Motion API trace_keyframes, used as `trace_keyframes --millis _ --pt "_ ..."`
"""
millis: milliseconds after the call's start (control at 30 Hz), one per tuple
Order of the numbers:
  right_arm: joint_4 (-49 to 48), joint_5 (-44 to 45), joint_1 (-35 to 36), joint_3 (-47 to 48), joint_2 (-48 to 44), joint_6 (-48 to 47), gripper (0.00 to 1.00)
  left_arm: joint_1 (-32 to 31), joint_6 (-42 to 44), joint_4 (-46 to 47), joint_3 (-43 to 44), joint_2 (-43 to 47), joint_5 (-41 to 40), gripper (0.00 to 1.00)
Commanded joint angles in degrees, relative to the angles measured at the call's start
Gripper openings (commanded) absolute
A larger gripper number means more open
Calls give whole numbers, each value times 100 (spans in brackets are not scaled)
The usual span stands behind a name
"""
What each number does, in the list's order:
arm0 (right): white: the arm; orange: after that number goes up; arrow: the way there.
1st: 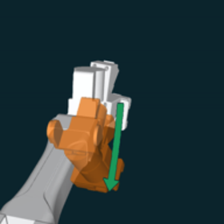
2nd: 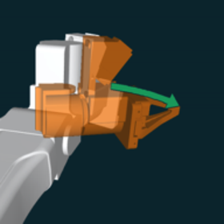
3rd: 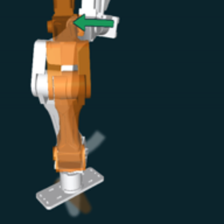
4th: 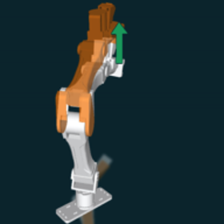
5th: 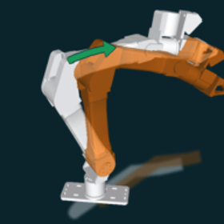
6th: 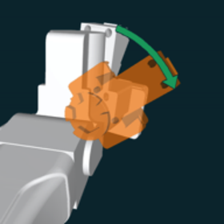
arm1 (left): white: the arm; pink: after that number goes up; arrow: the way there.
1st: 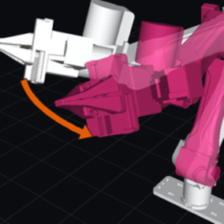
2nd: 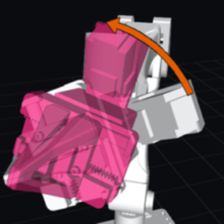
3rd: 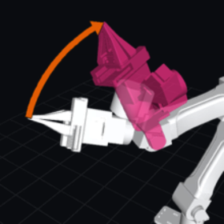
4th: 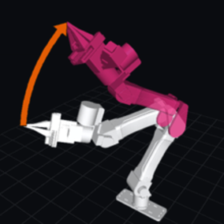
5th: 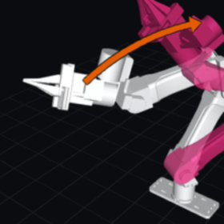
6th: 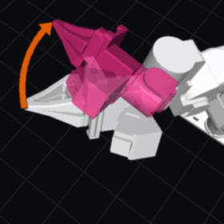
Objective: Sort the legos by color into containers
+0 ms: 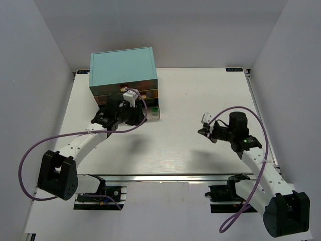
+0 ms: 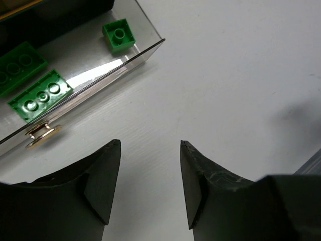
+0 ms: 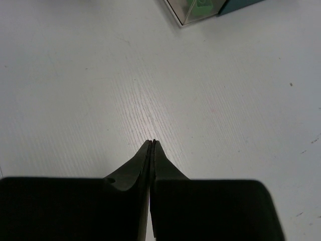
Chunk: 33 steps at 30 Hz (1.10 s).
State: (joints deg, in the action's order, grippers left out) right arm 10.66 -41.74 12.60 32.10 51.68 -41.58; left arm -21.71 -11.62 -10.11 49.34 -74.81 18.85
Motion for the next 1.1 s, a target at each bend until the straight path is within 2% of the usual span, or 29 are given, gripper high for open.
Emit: trace_keyframes --millis 0,133,300,500,733,867,1067 --pt "33 -45 -100 42 35 -280 0 -61 713 -509 260 36 -346 61" --pt "51 51 -144 95 18 -298 0 -114 714 -492 181 27 -742 61" --pt "59 60 -144 130 -114 -254 0 -175 661 -115 -170 168 -1250 56" --pt "-11 87 -144 148 -377 -140 0 -289 1073 448 -698 239 -1410 54" --pt "-81 69 -117 121 -571 -78 0 -483 1372 167 -294 -561 -1630 54" --pt "-125 69 -117 104 -668 -52 0 -588 1609 299 -276 -605 -1797 53" --pt "-160 69 -109 95 -729 -34 0 -711 2619 387 -49 -938 -2385 54"
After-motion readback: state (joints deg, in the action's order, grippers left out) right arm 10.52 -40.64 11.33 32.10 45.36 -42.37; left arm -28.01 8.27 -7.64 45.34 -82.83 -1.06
